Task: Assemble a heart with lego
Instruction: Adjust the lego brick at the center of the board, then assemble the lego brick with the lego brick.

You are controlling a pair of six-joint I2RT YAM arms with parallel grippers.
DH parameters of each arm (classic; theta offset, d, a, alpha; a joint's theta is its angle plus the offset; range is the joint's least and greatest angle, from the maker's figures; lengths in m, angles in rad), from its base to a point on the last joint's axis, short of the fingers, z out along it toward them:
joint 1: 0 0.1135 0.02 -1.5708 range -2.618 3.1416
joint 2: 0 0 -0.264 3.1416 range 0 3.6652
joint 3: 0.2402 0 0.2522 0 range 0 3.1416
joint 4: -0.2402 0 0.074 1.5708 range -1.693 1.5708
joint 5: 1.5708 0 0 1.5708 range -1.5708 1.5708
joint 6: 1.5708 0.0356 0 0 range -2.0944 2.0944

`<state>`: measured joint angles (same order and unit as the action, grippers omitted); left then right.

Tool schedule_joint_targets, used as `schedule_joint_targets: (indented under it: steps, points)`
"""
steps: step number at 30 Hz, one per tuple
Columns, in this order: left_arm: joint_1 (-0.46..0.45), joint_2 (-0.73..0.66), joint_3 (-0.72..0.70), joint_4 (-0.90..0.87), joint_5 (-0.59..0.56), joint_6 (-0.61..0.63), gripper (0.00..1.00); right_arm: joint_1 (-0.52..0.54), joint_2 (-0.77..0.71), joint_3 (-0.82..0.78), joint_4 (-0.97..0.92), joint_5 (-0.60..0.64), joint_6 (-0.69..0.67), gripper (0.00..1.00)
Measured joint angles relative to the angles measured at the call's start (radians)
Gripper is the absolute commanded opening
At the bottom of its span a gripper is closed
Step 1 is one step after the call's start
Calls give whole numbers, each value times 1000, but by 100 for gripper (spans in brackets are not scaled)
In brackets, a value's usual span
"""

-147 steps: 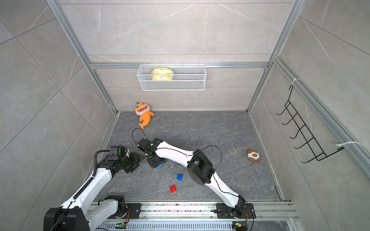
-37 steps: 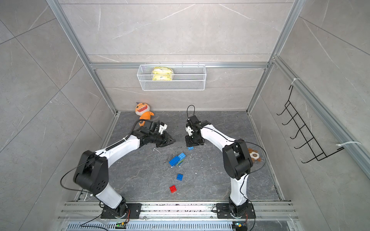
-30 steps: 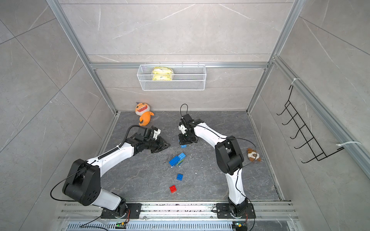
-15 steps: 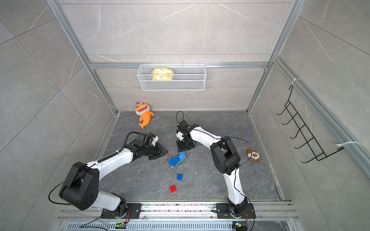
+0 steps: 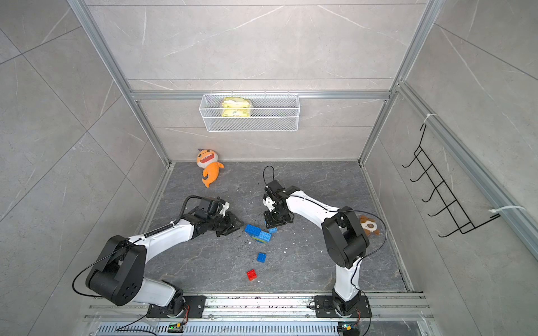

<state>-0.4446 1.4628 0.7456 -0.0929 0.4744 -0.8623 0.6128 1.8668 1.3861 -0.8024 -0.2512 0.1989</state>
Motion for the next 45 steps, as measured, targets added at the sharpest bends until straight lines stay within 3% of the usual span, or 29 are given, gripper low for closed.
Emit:
schedule_joint_targets:
  steps: [10, 18, 28, 45]
  points:
    - [1, -11, -86, 174, 14, -59, 53, 5, -56, -21, -24, 57, -42, 21]
    - [2, -4, -196, 433, 48, -138, 51, 28, -168, -22, -67, 108, -122, 22]
    - [0, 16, -292, 723, 77, -222, 47, 68, -179, -26, -70, 106, -132, 21]
    - [-27, 128, -331, 895, 134, -289, 45, 187, -131, -25, -126, 158, -310, 20]
